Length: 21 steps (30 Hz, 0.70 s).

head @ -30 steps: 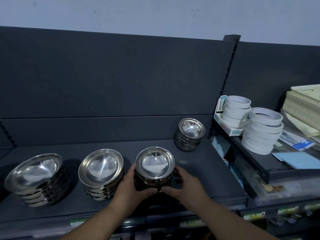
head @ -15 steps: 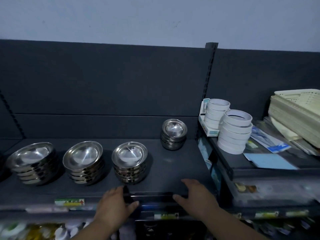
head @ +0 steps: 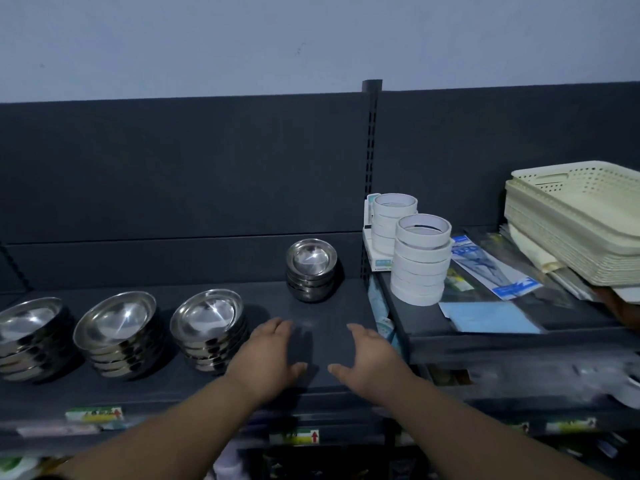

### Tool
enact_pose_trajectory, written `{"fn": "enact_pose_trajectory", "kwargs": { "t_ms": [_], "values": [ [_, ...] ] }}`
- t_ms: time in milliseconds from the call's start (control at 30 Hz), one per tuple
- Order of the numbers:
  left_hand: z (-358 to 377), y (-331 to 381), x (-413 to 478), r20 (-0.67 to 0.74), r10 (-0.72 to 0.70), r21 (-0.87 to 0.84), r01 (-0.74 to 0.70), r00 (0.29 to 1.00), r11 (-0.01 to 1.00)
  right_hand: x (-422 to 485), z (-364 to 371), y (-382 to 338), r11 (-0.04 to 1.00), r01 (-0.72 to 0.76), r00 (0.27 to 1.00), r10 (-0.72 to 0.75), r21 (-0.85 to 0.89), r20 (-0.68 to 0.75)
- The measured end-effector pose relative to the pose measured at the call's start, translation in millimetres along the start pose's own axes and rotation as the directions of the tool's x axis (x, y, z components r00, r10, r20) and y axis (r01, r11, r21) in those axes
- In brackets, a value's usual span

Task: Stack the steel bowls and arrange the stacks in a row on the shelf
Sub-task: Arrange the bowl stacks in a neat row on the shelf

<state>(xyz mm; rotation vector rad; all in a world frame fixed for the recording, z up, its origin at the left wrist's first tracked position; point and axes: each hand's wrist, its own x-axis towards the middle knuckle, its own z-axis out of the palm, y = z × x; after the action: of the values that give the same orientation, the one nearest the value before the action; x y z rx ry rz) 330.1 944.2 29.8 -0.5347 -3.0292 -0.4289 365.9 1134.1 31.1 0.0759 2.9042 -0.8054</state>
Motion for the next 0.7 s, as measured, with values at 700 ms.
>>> {"fn": "enact_pose_trajectory", "kwargs": {
  "t_ms": [700],
  "values": [
    [-38.4, -100.0, 239.9, 0.424, 0.19, -0.193, -0.117, 0.886, 0.974, 181.0, -21.9, -28.9, 0.903, -0.227, 0.958, 0.276, 0.365, -0.085]
  ]
}}
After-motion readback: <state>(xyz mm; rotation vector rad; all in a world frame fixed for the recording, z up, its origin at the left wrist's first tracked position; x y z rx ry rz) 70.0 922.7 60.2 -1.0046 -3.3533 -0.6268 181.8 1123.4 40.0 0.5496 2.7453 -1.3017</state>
